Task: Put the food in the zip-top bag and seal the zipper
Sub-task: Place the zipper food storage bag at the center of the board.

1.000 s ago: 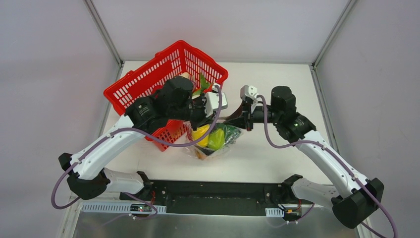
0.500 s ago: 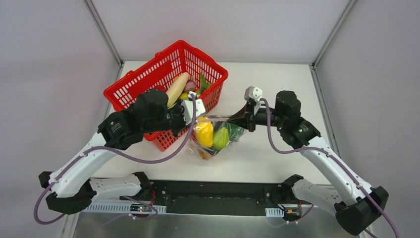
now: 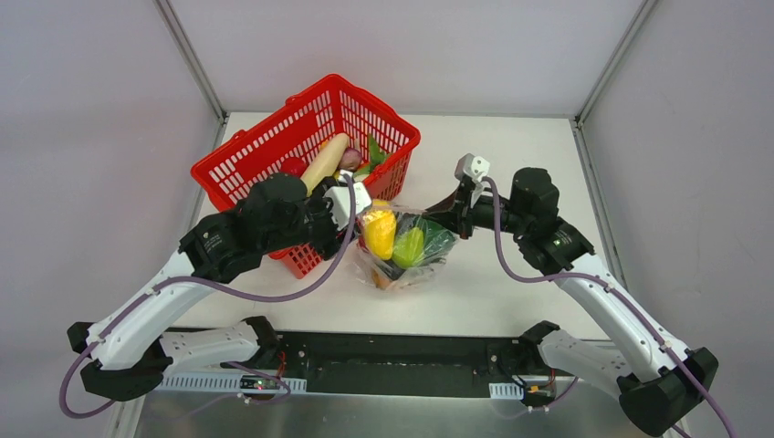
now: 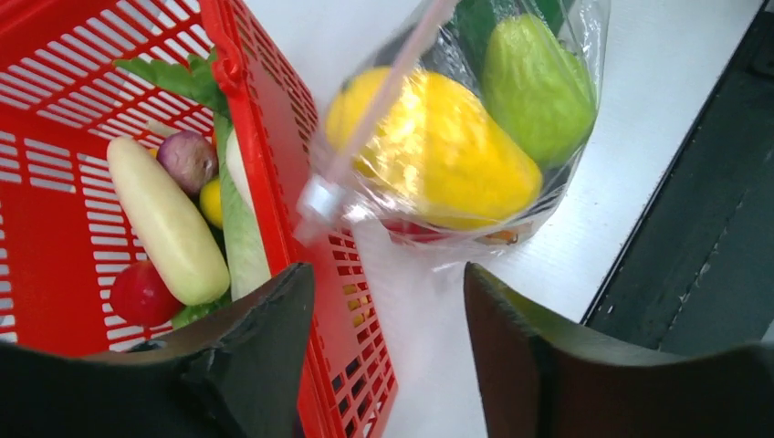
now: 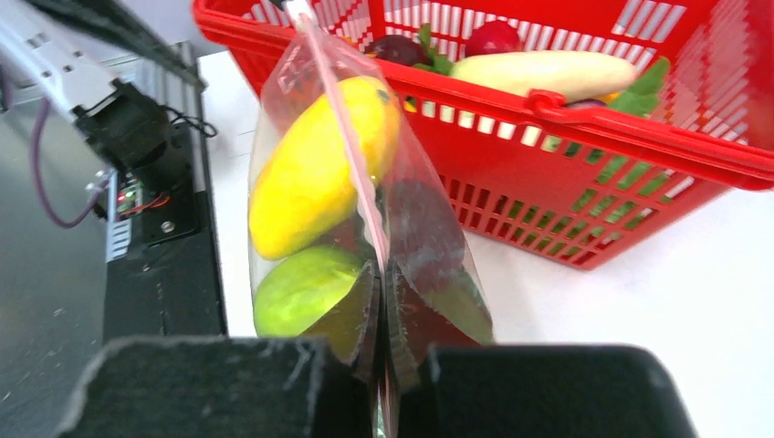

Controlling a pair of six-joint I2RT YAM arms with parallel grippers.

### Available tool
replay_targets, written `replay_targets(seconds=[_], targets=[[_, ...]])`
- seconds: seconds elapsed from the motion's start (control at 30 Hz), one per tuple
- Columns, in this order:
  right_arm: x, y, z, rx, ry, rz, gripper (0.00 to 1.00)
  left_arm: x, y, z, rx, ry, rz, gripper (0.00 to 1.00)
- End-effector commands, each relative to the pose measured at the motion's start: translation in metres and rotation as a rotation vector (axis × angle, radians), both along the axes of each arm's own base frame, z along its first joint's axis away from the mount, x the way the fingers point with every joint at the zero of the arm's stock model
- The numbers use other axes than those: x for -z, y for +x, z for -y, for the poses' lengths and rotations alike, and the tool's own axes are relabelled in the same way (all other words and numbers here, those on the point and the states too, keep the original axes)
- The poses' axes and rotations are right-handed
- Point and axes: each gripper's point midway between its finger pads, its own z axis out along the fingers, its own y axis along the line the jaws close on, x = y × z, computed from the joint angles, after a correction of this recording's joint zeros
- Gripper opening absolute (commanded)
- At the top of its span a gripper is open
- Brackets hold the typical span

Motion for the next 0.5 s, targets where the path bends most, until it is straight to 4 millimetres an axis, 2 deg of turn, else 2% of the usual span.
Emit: replay_targets(seconds=[0.0, 0.03, 0.07, 0.1, 0.3, 0.37, 0.47], targets=[[-0.038, 0.023, 0.011, 0.147, 0.089, 0.107, 0.0, -0.021, 0.013, 0.001, -0.094, -0.122, 0.055, 0.68], [-0.043, 0.032, 0.017, 0.184, 0.094, 0.121, 0.0, -0.024, 0.015, 0.002, -0.103, -0.15, 0.065, 0.75], [-0.048, 0.041, 0.024, 0.217, 0.099, 0.13, 0.0, -0.029, 0.017, 0.002, -0.117, -0.177, 0.077, 0.95], [-0.055, 0.049, 0.031, 0.25, 0.104, 0.14, 0.0, -0.033, 0.017, 0.001, -0.126, -0.2, 0.089, 0.98], [-0.102, 0.099, 0.079, 0.483, 0.137, 0.217, 0.0, -0.043, 0.014, -0.009, -0.154, -0.314, 0.155, 0.99], [-0.111, 0.109, 0.084, 0.509, 0.139, 0.225, 0.0, -0.043, 0.014, -0.014, -0.174, -0.349, 0.174, 0.99], [-0.103, 0.109, 0.077, 0.47, 0.131, 0.169, 0.0, -0.039, 0.018, -0.021, -0.22, -0.373, 0.19, 0.99]])
